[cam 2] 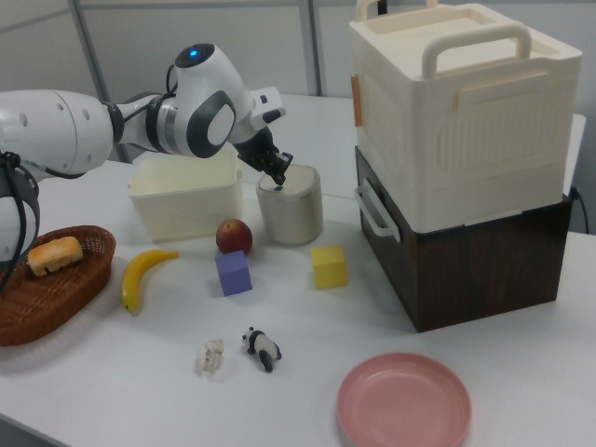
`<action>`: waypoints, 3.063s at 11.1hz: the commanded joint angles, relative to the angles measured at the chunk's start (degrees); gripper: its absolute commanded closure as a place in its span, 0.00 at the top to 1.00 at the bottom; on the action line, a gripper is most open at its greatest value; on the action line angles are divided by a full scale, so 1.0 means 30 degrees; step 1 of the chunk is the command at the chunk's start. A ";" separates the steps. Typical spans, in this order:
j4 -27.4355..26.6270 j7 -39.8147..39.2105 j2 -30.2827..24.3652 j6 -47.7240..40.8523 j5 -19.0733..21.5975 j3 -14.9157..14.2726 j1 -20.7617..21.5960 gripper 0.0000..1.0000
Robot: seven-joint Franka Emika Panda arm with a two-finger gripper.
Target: Open the trash can
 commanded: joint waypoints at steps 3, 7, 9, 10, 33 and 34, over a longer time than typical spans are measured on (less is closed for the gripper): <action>0.0298 -0.0168 0.0420 0.0311 -0.0587 -0.0045 0.0217 0.00; 0.0298 -0.0167 0.0625 0.0311 -0.1057 -0.0044 0.0217 0.00; 0.0298 -0.0167 0.0771 0.0311 -0.1523 0.0159 0.0188 0.00; 0.0298 -0.0138 0.0917 0.0311 -0.1932 0.0219 0.0188 0.00; -0.4332 0.1356 -0.9921 -1.4097 0.0233 0.1450 -0.0222 0.97; -0.4331 0.1327 -1.0125 -1.4422 -0.0088 0.1450 -0.0251 1.00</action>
